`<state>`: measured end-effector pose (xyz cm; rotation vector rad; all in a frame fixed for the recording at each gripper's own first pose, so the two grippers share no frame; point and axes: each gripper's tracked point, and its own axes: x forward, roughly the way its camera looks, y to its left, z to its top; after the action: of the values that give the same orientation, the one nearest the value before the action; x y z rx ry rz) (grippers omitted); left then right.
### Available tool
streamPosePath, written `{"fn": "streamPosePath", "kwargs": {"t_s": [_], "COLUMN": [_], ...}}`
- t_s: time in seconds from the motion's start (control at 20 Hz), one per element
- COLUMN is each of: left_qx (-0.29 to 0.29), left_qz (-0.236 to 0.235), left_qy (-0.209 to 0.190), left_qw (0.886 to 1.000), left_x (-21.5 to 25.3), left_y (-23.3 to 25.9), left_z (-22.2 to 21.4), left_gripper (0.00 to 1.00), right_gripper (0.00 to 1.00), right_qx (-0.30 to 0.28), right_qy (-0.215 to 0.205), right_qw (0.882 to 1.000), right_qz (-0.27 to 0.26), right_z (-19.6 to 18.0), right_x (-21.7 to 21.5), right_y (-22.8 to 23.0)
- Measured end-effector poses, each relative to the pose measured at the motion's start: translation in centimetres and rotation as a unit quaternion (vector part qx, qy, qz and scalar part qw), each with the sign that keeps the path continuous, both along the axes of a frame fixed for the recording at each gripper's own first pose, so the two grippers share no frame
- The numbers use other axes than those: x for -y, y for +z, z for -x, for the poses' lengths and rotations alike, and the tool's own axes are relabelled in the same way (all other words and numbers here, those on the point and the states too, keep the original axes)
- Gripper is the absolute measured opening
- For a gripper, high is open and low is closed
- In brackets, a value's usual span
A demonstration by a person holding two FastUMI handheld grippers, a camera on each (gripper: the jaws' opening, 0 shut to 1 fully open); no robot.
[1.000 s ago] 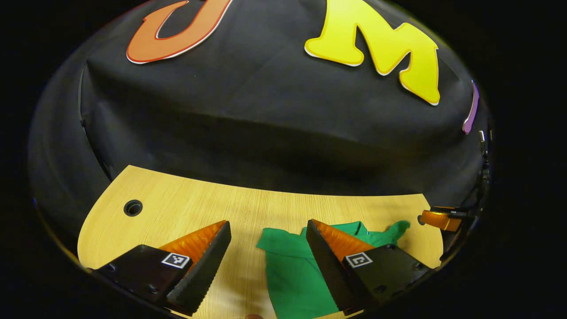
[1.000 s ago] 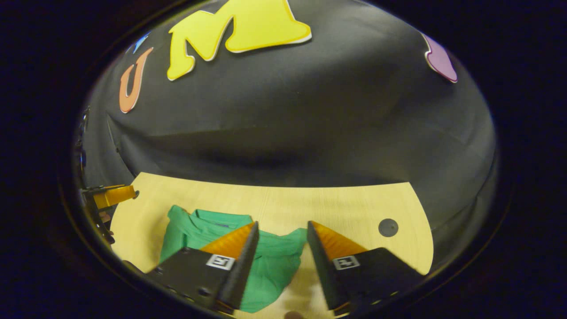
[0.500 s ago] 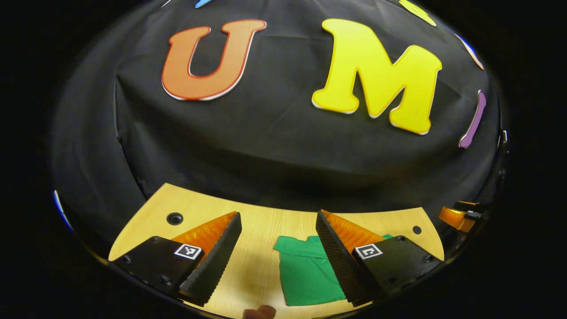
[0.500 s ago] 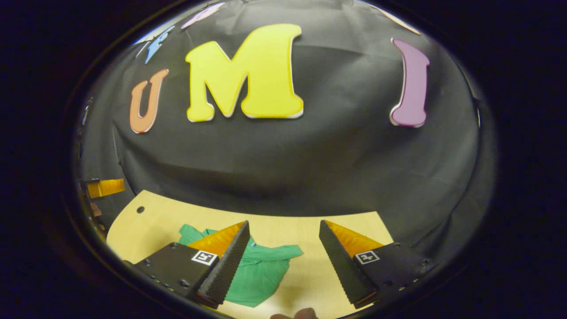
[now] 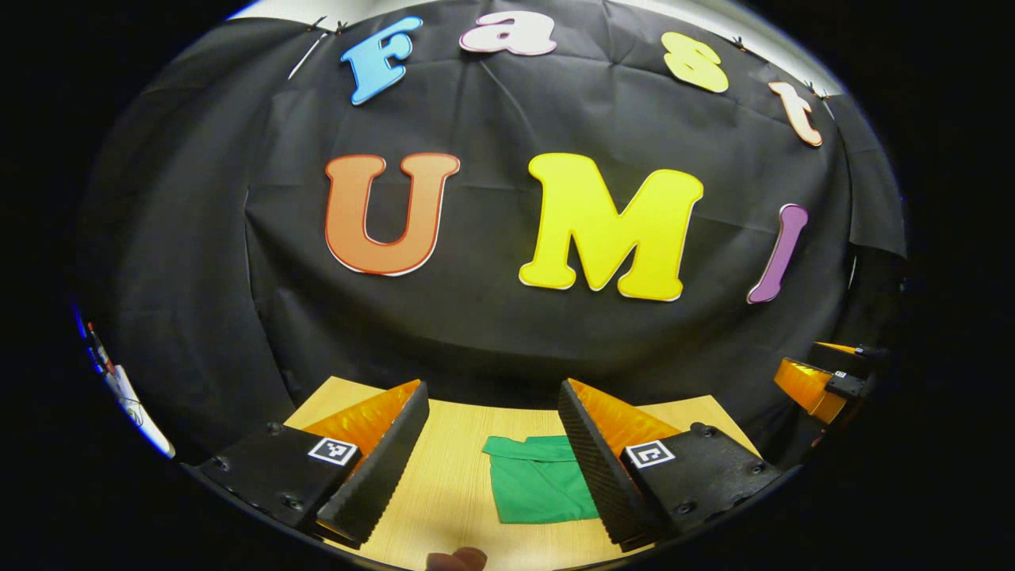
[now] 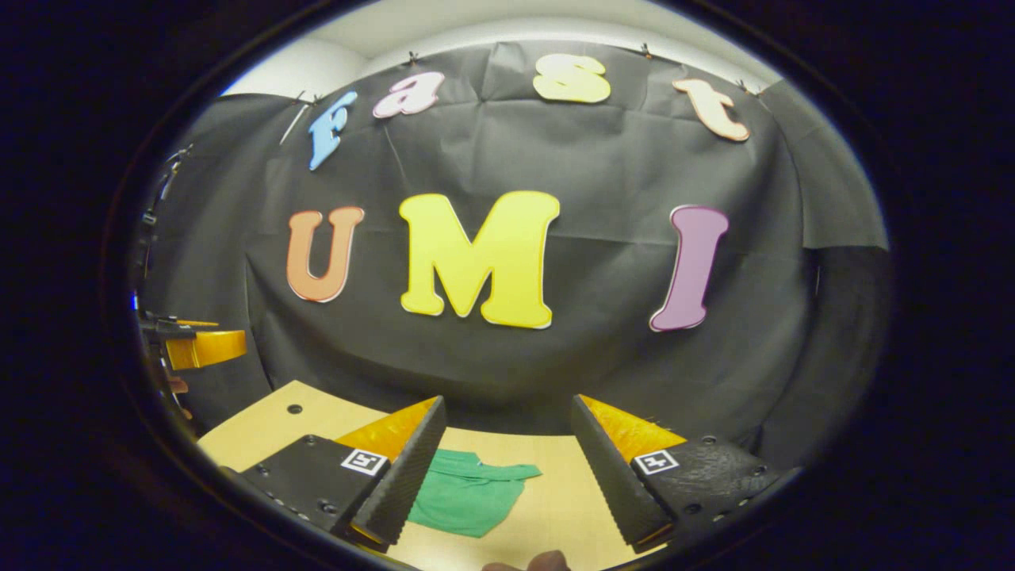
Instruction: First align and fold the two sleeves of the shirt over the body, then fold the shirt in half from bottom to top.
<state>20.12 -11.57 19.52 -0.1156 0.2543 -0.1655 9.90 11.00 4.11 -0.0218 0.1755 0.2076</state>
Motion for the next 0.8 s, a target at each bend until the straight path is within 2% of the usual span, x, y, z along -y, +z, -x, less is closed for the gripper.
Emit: {"fn": "streamPosePath", "kwargs": {"t_s": [0.15, 0.35, 0.45, 0.5, 0.55, 0.6, 0.65, 0.7, 0.75, 0.8], "left_qx": [0.040, 0.053, 0.070, 0.079, 0.087, 0.094, 0.098, 0.099, 0.098, 0.099], "left_qz": [-0.014, 0.000, -0.009, -0.015, -0.022, -0.028, -0.029, -0.027, -0.023, -0.023], "left_qy": [0.005, 0.006, 0.012, 0.012, 0.012, 0.014, 0.016, 0.015, 0.012, 0.008], "left_qw": [0.999, 0.999, 0.997, 0.997, 0.996, 0.995, 0.995, 0.995, 0.995, 0.995], "left_x": [-0.1, 0.5, -0.1, -0.1, -0.2, -0.4, -0.5, -0.6, -0.3, -0.2], "left_y": [2.6, 3.7, 4.4, 4.7, 4.9, 5.1, 5.3, 5.3, 5.2, 5.2], "left_z": [3.9, 8.1, 9.8, 10.5, 11.1, 11.6, 11.9, 12.5, 12.8, 13.0], "left_gripper": [1.00, 1.00, 0.96, 1.00, 0.94, 1.00, 0.90, 1.00, 0.94, 0.96], "right_gripper": [0.96, 0.98, 0.97, 0.97, 0.95, 0.95, 0.97, 0.95, 0.97, 0.95], "right_qx": [0.021, 0.026, 0.028, 0.027, 0.025, 0.025, 0.026, 0.028, 0.035, 0.043], "right_qy": [0.001, 0.000, -0.005, -0.005, -0.005, -0.005, -0.004, -0.004, -0.003, -0.004], "right_qw": [1.000, 0.999, 0.999, 0.999, 0.999, 0.999, 0.998, 0.998, 0.998, 0.998], "right_qz": [0.003, -0.039, -0.045, -0.045, -0.046, -0.047, -0.049, -0.048, -0.045, -0.043], "right_z": [4.2, 9.3, 10.7, 11.6, 12.2, 12.6, 13.0, 13.3, 13.6, 13.7], "right_x": [-0.2, -0.8, -0.6, -0.7, -1.0, -1.2, -1.4, -1.6, -1.7, -1.8], "right_y": [1.5, 2.8, 2.3, 2.2, 2.2, 2.1, 2.3, 2.5, 2.8, 3.1]}}
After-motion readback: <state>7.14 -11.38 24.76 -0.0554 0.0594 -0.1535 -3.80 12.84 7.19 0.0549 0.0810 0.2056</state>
